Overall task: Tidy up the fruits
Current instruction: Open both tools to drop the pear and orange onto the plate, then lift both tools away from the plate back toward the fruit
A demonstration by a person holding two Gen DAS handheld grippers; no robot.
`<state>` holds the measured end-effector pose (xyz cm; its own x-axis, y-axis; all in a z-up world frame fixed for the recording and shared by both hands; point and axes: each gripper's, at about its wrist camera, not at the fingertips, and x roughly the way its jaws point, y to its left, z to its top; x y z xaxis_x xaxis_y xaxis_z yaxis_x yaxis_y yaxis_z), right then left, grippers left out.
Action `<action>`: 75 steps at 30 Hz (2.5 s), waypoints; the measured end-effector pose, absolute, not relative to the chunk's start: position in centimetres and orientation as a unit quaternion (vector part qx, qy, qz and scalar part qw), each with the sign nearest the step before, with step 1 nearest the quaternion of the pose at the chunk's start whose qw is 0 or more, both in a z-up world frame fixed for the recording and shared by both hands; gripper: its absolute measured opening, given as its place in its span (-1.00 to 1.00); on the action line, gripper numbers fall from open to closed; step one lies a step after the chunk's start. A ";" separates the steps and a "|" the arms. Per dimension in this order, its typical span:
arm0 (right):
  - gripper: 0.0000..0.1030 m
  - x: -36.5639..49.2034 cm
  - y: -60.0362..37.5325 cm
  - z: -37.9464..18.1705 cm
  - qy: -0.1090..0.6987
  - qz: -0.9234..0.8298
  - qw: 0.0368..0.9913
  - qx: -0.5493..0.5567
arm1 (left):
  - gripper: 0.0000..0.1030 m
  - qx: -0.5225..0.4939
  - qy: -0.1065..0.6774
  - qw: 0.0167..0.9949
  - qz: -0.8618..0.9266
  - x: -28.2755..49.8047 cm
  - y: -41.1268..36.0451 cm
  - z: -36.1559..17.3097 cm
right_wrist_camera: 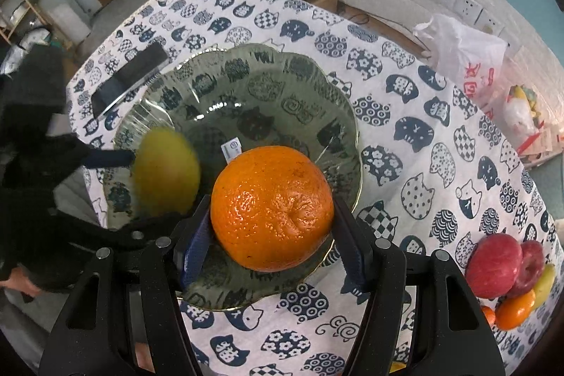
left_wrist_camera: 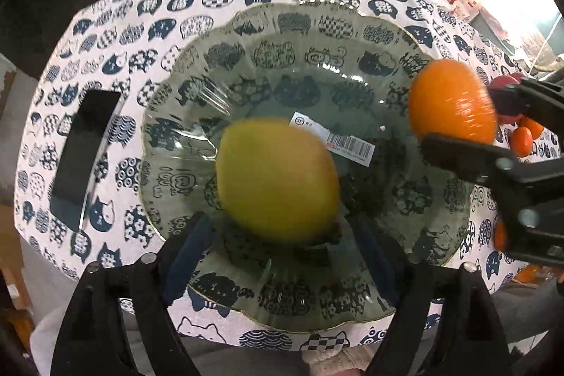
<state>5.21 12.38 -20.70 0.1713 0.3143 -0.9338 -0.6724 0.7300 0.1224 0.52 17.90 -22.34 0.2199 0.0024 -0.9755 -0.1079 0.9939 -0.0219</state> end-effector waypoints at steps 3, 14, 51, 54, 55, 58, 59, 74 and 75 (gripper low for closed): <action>0.25 5.2 12.4 -21.3 0.558 0.328 0.744 -0.165 | 0.65 -0.044 0.622 0.781 0.036 0.2 18.2 -22.0; 0.26 5.1 12.7 -21.7 0.564 0.334 0.739 -0.159 | 0.65 -0.045 0.619 0.783 0.044 -0.5 18.7 -21.5; 0.56 6.3 0.7 -12.8 0.503 0.246 0.824 -0.083 | 0.65 -0.044 0.554 0.831 0.014 1.9 12.5 -14.7; 0.63 6.2 -1.8 -11.4 0.487 0.222 0.840 -0.086 | 0.65 -0.042 0.543 0.839 0.000 2.4 10.7 -13.5; 0.63 6.2 -2.6 -11.0 0.481 0.213 0.846 -0.088 | 0.65 -0.040 0.539 0.841 -0.004 2.6 10.0 -13.0; 0.64 5.8 -4.9 -9.6 0.464 0.194 0.859 -0.089 | 0.66 -0.034 0.526 0.850 -0.015 3.0 8.2 -11.9; 0.64 5.7 -5.5 -9.2 0.460 0.191 0.863 -0.088 | 0.66 -0.033 0.521 0.853 -0.019 3.1 7.6 -11.5; 0.64 2.6 -14.3 -6.5 0.427 0.140 0.891 -0.065 | 0.67 0.008 0.493 0.867 -0.068 4.5 -0.8 -8.5; 0.64 2.5 -14.9 -6.6 0.426 0.135 0.892 -0.065 | 0.67 0.011 0.493 0.867 -0.071 4.6 -1.3 -8.5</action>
